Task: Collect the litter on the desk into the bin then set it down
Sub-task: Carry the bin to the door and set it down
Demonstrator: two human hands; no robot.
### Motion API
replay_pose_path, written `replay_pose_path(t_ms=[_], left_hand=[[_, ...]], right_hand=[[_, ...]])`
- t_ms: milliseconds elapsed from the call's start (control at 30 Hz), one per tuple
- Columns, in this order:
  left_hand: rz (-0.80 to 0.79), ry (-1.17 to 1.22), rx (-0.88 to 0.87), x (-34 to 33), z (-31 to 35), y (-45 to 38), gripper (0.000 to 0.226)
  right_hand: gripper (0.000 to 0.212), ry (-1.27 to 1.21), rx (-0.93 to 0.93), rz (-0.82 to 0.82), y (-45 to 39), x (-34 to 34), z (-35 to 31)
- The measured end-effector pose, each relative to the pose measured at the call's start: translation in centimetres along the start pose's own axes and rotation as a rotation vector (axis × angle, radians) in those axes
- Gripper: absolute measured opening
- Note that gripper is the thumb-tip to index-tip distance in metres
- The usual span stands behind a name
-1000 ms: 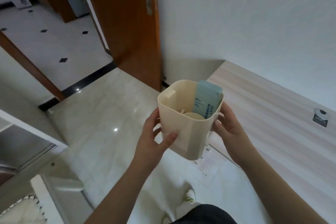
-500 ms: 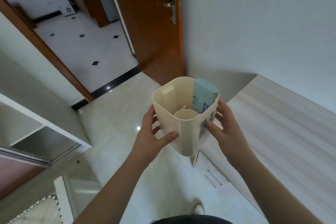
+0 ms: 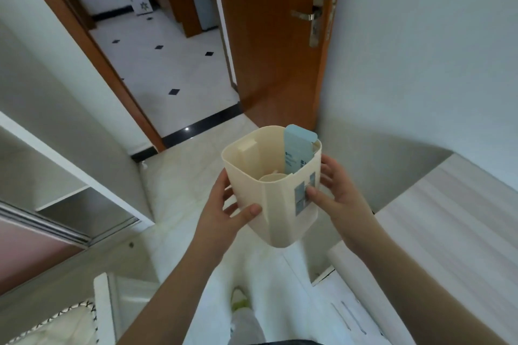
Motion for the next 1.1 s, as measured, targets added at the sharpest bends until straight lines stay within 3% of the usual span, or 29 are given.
replay_pose_path(t_ms=[533,800,1100], left_hand=[[-0.047,0.023,0.027,13.5,0.7,-15.6,0.09],[-0.169,0.007,0.017,11.0,0.3,-22.6,0.083],[-0.363,-0.072,-0.002,1.7,2.6,-31.3,0.085]], right_hand=[[0.061,-0.03,-0.032,0.039,-16.2,-12.1,1.0],[0.064,-0.028,-0.058,0.129,-20.7,-8.8,2.4],[0.057,-0.133,0.028,0.245,-25.6,1.3,3.5]])
Point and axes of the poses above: each hand's wrist, its own y-axis away from the middle knuckle, its own x-axis out of the back of the hand, z = x × y, the point moved 8 cm from there along -y, towards the middle knuckle, and after that the axes turned 3 degrees about x, right-handed, at the moved point
